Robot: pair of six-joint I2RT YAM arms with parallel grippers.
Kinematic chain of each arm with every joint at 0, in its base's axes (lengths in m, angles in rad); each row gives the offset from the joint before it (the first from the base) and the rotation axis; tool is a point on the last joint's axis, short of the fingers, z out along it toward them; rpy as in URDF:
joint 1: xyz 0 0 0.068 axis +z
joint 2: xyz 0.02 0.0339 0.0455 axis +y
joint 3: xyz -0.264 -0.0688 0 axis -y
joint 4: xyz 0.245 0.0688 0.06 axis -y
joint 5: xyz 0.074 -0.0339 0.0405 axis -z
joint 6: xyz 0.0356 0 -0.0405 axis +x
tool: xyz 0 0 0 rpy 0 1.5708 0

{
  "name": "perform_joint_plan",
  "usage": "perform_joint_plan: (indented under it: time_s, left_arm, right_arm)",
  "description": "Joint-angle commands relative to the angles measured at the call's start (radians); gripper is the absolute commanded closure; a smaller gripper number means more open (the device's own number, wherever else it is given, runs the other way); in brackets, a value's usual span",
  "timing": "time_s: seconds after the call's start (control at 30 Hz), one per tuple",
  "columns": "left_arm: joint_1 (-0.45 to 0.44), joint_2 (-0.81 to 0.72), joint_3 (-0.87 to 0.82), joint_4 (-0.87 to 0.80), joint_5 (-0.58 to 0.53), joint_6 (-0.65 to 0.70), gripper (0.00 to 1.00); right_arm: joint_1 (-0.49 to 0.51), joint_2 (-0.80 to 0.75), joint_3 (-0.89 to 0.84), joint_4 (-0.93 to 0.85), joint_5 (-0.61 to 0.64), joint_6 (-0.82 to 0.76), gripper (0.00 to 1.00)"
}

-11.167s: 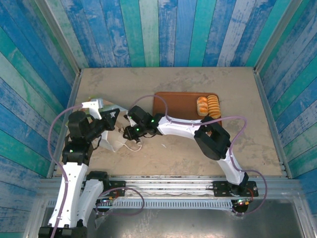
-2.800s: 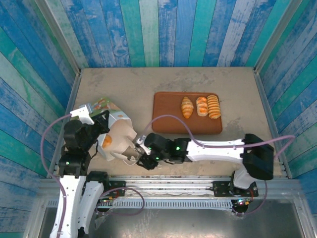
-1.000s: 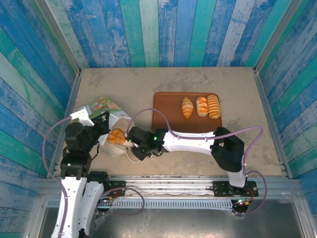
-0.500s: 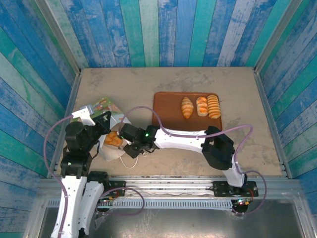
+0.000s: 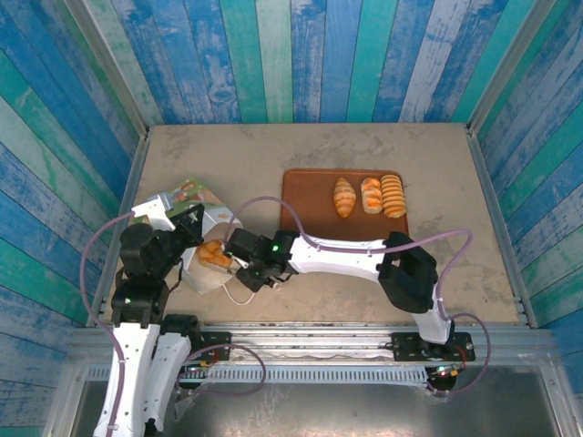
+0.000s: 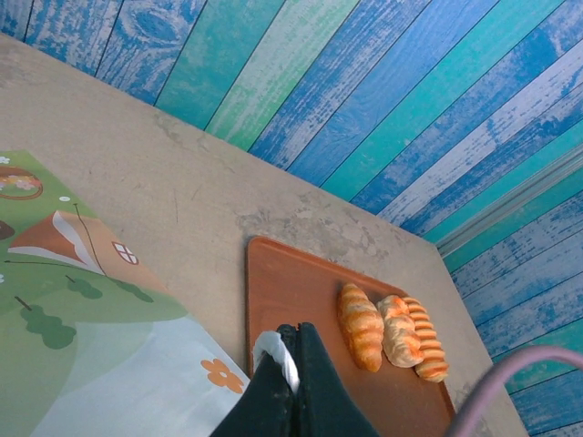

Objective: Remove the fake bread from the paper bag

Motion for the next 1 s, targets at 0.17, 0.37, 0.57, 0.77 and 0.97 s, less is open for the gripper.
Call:
perform_joint_plan:
  time_s: [0.17, 0.37, 0.57, 0.77, 0.97]
  left_arm:
    - [-0.001, 0.000, -0.012, 0.031, 0.039, -0.022, 1.00]
    - [-0.002, 0.002, -0.014, 0.031, 0.096, -0.030, 1.00]
    - [-0.002, 0.005, -0.018, 0.032, 0.138, -0.037, 1.00]
    - [-0.002, 0.005, -0.017, 0.030, 0.144, -0.036, 1.00]
    - [-0.001, -0.008, 0.002, -0.001, 0.127, -0.025, 1.00]
  right_arm:
    - [0.003, -0.135, -0.101, 0.015, 0.018, 0.036, 0.60]
    - [0.004, -0.063, -0.051, 0.013, 0.013, 0.026, 0.52]
    - [0.004, 0.011, 0.039, -0.106, 0.037, 0.007, 0.43]
    - [0.004, -0.002, 0.045, -0.144, 0.042, -0.011, 0.38]
    - [0.013, 0.008, 0.117, -0.186, 0.025, -0.018, 0.55]
